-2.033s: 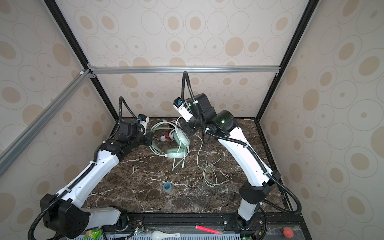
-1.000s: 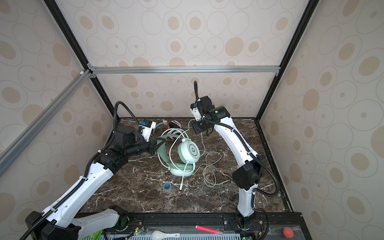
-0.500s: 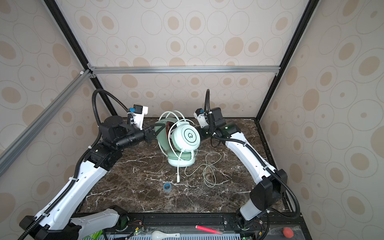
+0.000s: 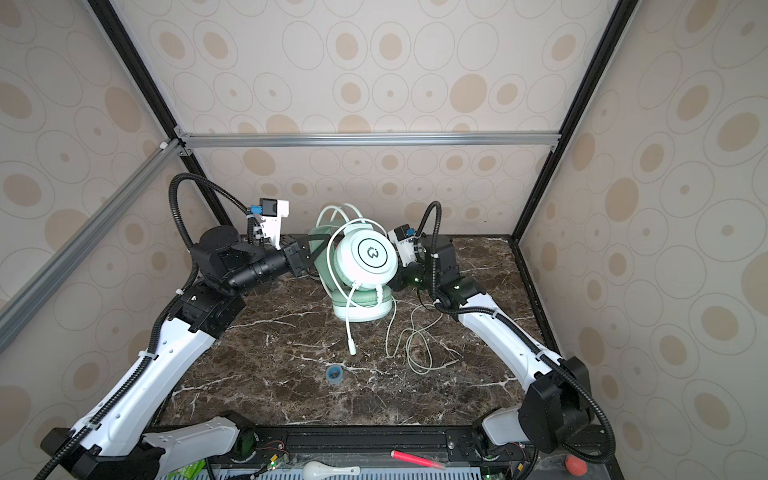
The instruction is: Wrap the headphones
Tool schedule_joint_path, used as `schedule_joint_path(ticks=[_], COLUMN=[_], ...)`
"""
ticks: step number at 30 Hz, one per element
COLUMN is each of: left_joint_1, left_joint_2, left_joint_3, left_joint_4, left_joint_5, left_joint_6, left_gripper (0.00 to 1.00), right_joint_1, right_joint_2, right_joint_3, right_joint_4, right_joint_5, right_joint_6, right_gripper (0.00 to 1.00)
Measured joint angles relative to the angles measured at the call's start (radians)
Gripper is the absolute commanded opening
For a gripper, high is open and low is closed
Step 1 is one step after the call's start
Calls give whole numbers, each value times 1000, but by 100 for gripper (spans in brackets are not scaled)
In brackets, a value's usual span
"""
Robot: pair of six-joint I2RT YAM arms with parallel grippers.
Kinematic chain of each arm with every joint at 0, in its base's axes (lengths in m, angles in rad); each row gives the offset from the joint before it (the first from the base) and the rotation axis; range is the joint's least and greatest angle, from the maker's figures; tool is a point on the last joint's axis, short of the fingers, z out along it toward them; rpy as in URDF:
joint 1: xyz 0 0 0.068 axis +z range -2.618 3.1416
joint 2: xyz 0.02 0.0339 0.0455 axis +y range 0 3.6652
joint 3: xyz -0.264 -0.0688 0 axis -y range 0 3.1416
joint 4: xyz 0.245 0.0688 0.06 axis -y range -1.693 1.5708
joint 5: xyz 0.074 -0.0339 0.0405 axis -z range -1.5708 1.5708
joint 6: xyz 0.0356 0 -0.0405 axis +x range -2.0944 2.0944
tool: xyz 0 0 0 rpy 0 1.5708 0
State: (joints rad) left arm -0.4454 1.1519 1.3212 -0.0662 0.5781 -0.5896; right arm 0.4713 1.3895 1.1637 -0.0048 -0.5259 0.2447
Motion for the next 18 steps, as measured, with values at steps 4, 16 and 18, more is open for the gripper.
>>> schedule_joint_path(ticks=[4,16,18], left_joint_1=[0,0,0], left_joint_2=[2,5,6], left_joint_3=[5,32,32], left_joint_4=[28,53,60], left_joint_5=[-4,-83,-101], left_joint_6=[-29,-79,-90], left_gripper=[0,0,0], right_joint_1=[1,19,25], right_joint_2=[-2,20,35], right_joint_3=[-66,-179,-203], right_joint_4=[103,306,332], right_joint_5=[-17,-25,-24], right_joint_6=[43,138,152], right_gripper=[61,52,49])
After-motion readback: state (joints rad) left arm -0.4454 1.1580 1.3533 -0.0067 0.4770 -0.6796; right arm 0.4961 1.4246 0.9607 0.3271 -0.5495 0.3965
